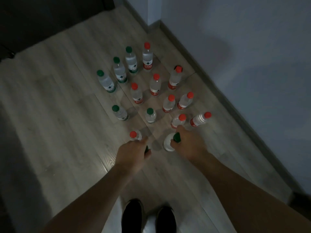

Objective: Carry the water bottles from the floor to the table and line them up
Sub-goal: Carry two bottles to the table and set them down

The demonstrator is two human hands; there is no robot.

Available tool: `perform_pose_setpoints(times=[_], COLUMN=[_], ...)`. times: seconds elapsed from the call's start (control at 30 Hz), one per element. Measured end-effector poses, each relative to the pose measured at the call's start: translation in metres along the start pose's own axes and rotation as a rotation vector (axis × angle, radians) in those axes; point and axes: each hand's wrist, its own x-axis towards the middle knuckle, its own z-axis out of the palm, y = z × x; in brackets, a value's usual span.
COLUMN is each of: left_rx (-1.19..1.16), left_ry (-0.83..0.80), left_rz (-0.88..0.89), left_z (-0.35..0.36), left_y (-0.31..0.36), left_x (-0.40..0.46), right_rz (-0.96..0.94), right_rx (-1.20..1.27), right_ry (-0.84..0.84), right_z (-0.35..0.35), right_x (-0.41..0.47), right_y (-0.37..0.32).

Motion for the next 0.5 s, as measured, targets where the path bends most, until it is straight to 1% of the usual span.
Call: perform_pose_setpoints(times=[0.1,0.23,0.33,0.4,0.5], left_rx=[-0.022,-0.094,-0.126,-0.159,-0.274], left_ry=[0.085,0.185,0.329,0.419,0.549], left_rz=[-0.014,0.000,0.050,0.069,0.042], left_z=[-0.080,-0.211,-0.305,-0.363,-0.430], left_y=[0.027,0.080,0.124,0.154,0.190], left_x=[-0.027,-0.070,-0.103,-0.127,-0.166], right_rz=[0.000,0.004,-0.002,0.002,0.032], right_rx=[0.048,0.208,0.316,0.326,0.338], right_ry=[0.026,0.146,0.238,0.308,0.405], right_z=[-0.067,-0.173,-0.248,-0.295,-0.352], right_x=[-0.052,-0.142,-0.212,-0.255,-0.314], right_y=[-0.028,-0.068,-0.096,-0.112,-0.132])
